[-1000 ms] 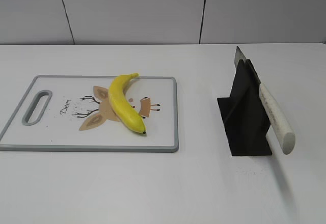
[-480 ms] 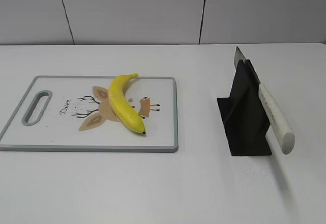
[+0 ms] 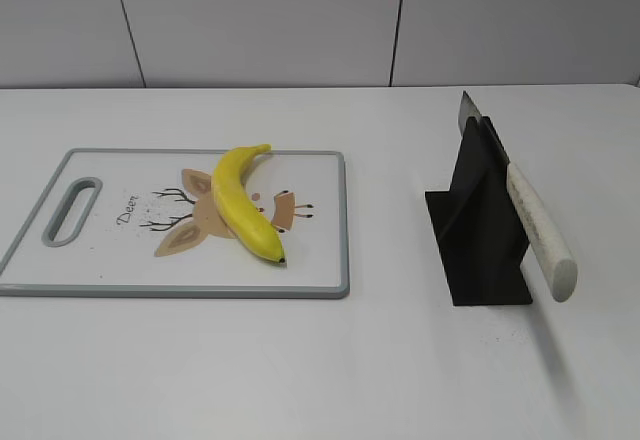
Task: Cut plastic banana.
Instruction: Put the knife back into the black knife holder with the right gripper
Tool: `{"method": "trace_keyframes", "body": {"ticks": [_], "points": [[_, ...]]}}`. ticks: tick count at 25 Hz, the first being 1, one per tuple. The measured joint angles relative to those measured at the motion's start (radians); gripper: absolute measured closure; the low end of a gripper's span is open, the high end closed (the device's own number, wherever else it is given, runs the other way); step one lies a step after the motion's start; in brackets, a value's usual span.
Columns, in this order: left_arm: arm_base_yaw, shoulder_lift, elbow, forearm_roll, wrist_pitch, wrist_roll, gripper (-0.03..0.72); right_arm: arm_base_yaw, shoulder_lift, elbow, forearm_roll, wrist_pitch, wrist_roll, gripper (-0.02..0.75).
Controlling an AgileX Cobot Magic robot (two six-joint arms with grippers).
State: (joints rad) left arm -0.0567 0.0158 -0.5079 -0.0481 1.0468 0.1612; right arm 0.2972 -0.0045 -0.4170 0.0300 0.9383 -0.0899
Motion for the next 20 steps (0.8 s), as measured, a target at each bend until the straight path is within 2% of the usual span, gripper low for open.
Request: {"method": "trace_keyframes", "body": {"ticks": [5, 7, 13, 20], "points": [[0.0, 0.0, 0.0, -0.001, 0.0, 0.0, 0.163, -0.196, 0.0, 0.0, 0.0, 0.0, 0.0, 0.165], [0.0, 0.0, 0.0, -0.001, 0.0, 0.0, 0.163, -0.249, 0.0, 0.0, 0.0, 0.0, 0.0, 0.165], [0.0, 0.0, 0.0, -0.001, 0.0, 0.0, 0.165, -0.276, 0.0, 0.0, 0.0, 0.0, 0.0, 0.165], [0.0, 0.0, 0.0, -0.001, 0.0, 0.0, 0.207, -0.276, 0.0, 0.0, 0.0, 0.0, 0.0, 0.166]]}}
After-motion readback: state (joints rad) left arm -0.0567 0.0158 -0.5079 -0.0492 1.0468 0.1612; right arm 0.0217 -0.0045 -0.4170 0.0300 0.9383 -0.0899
